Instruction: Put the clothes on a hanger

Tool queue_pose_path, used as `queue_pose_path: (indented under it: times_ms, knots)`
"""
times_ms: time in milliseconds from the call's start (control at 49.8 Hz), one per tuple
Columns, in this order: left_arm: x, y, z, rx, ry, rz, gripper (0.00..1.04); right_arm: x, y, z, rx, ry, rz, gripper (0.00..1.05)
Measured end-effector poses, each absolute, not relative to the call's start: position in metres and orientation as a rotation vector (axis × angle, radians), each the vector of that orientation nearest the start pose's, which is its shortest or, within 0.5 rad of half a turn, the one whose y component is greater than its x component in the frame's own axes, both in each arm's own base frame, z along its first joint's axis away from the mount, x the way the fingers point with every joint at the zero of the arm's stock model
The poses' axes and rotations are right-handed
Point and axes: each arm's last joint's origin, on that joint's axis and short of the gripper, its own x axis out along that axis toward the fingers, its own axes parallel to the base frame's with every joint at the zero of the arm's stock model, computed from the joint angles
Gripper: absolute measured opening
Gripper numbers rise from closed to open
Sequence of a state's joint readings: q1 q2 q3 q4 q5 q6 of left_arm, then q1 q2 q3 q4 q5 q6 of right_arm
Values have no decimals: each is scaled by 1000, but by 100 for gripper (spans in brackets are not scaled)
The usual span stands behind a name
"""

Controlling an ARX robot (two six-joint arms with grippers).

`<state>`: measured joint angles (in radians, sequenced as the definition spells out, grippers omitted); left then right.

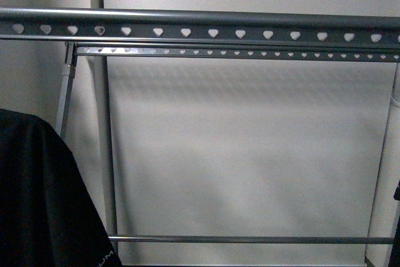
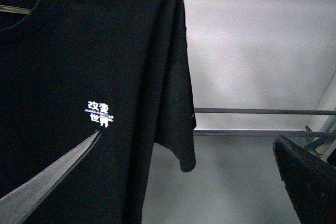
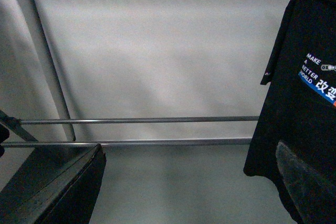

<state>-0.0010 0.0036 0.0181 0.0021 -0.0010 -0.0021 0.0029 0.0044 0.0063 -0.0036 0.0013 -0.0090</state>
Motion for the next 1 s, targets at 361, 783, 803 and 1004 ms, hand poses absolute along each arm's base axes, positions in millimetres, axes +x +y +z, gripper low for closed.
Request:
queue_pose_path:
  times_ms: [361,783,803,1004]
  knots:
    - [100,1,171,32,13,-135,98,98,0,165,-9,2,0,97]
    - [311,56,244,-481,287,344,98,98,0,165,-9,2,4,97]
    - [319,56,243,-485,289,351,98,98,0,165,-9,2,4,97]
    - [344,48,244,-502,284,375,70,98,0,165,-9,2,3,97]
